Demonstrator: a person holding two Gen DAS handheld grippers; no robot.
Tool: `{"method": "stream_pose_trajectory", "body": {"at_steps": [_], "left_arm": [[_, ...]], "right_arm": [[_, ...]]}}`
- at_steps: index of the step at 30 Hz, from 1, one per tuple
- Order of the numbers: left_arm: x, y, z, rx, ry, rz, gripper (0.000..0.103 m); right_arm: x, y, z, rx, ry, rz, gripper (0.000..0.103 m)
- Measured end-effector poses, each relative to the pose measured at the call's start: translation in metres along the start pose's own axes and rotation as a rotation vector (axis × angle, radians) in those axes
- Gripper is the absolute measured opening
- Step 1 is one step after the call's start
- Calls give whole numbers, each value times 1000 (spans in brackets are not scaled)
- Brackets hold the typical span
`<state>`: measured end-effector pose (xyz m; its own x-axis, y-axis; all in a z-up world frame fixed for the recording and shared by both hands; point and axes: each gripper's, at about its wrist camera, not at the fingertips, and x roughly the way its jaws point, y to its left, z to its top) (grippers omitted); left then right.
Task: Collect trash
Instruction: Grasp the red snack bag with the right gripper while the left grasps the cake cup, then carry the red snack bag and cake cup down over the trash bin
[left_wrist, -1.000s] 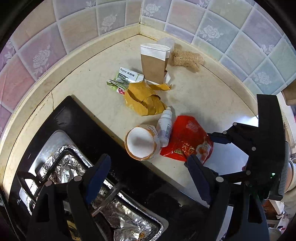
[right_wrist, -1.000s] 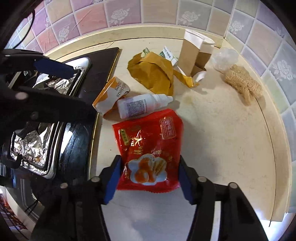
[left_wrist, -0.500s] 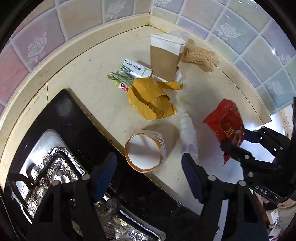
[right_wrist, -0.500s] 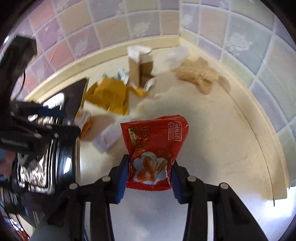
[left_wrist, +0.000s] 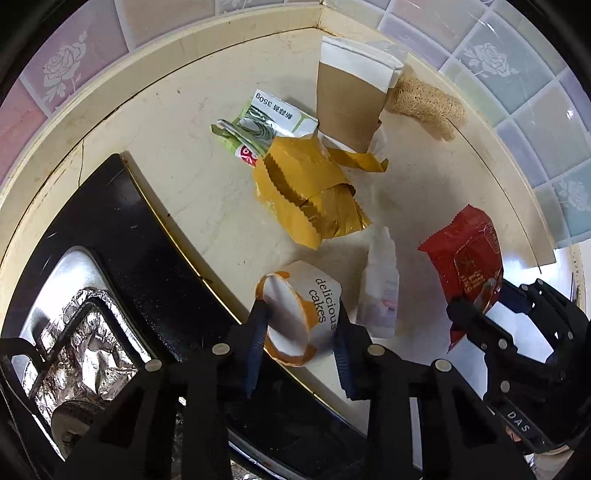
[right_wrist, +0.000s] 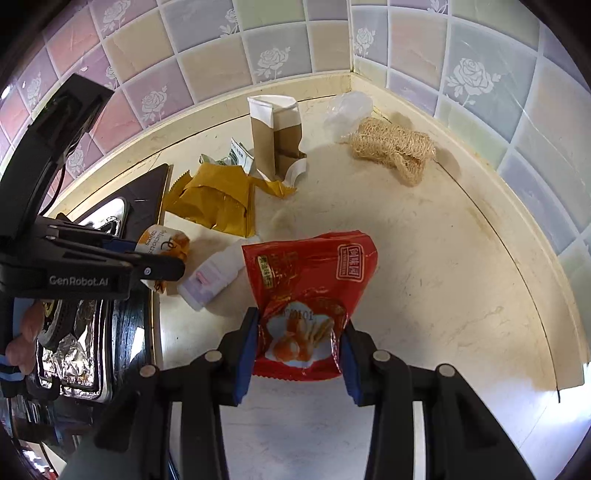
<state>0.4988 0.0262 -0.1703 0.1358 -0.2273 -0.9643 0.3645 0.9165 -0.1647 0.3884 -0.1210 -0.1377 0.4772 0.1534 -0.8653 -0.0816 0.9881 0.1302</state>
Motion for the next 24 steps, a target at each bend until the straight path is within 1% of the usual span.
{"method": "stream_pose_trajectory", "body": {"at_steps": [3,5,13,19,24], "left_arm": [[-3,-3,1,4,-33,3,24],[-7,-5,0,0,-46,3,23],[-29,-14,-18,-14,-85,-19,22],[-60,-40,-47,-10,-125,-30,22],[-92,-62,-80,-18,-189,-23,22]], "right_arm": [[-1,0,-2,4,-1,5,39],[-3,0,-4,2,-6,8,39],[-13,0,-12,0,-22,24,38],[-35,3,-26,-11,-50,37,37],[-65,5,-43,-36,-87,60,37]]}}
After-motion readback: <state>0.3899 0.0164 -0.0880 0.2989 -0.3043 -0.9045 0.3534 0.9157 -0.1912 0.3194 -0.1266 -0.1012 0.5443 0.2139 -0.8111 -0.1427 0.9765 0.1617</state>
